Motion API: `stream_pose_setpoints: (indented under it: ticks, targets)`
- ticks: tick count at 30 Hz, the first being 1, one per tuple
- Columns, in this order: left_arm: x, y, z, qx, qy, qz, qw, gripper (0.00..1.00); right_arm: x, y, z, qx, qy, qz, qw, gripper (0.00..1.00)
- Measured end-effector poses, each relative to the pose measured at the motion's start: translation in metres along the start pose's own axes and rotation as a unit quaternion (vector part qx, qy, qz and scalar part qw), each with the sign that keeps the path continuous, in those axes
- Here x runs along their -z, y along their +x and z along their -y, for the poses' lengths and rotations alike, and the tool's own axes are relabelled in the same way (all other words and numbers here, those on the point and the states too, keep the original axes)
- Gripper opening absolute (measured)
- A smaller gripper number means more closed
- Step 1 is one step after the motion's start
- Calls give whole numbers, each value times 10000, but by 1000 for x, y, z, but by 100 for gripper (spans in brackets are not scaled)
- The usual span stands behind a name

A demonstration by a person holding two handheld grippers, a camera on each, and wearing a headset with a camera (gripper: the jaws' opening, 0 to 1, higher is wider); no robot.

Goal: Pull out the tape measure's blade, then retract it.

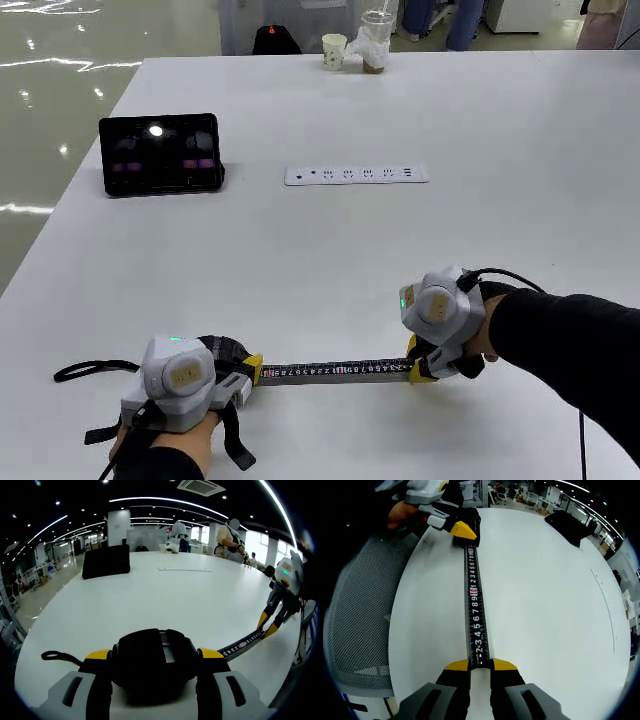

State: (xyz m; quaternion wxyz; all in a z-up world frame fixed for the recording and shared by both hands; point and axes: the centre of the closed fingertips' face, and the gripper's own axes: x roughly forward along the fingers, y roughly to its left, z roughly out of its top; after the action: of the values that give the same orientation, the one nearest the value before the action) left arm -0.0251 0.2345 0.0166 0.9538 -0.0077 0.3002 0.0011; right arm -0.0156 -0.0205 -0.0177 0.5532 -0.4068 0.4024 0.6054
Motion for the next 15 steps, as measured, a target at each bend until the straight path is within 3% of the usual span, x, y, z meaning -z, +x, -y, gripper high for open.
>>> stream_pose_setpoints:
  ticks: [15]
  targets:
    - [1,1,0,-19,120,-78,9999,63,-3,0,0,84,106,62,9999,12]
